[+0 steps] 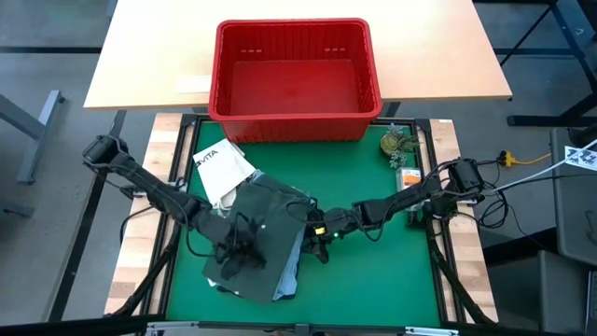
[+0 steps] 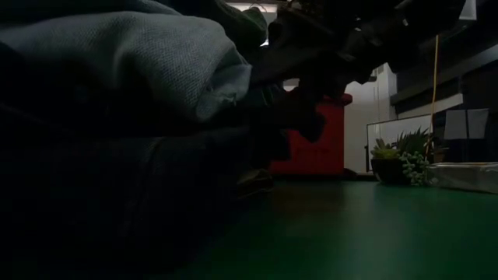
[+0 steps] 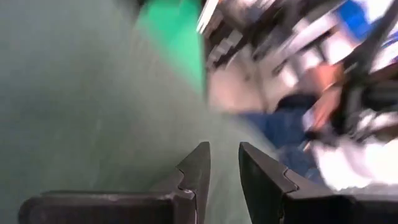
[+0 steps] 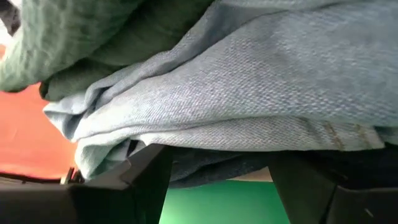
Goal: Fold Laundry from Bin
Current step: Put the stacked clothing into the organizer bin
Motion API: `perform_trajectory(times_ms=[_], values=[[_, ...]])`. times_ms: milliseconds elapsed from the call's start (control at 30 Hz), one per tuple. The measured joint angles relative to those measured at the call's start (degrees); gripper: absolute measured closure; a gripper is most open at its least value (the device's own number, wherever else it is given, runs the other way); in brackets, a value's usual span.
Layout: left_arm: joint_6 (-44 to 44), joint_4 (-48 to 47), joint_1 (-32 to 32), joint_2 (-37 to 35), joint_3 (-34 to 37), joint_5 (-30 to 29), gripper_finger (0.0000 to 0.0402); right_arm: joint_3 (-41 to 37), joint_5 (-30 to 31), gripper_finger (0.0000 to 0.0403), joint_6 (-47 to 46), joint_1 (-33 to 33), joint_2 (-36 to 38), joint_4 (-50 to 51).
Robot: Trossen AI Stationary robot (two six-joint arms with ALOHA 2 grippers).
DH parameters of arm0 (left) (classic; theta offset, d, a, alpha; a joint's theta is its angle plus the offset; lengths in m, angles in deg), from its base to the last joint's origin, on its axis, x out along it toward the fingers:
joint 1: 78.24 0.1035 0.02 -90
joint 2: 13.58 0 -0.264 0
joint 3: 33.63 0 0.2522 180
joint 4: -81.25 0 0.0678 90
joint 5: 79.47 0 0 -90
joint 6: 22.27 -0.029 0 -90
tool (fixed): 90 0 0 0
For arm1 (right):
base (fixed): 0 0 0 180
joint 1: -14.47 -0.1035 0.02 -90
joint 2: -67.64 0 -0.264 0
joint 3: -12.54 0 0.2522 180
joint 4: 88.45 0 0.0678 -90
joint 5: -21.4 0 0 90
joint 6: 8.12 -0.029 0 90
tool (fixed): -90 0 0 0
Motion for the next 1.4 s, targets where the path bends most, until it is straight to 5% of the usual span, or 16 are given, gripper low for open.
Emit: perform_trajectory(times_ms=[367, 667, 800, 1067, 1400], values=[[7.34, -16.80, -0.93, 0.63, 0.01, -2.56, 0.0321, 0.07, -9.43, 0.0150, 1.52, 1.05, 0.09, 0.94], [7.30, -17.86, 0.32, 3.01, -0.10, -2.93, 0.0322, 0.09, -20.37, 0.0150, 1.43, 3.31, 0.11, 14.09], [7.19, -17.92, 0.34, 3.08, -0.10, -3.12, 0.0322, 0.09, -16.05, 0.0150, -2.00, 2.73, 0.11, 18.33], [7.17, -17.34, 0.34, 3.08, -0.03, -3.50, 0.0322, 0.09, 5.94, 0.0150, -5.69, -0.98, -0.43, 17.41], [7.14, -16.42, 0.39, 3.12, 0.04, -3.74, 0.0322, 3.13, 7.48, 0.0150, -16.98, -2.48, -6.58, 15.78]])
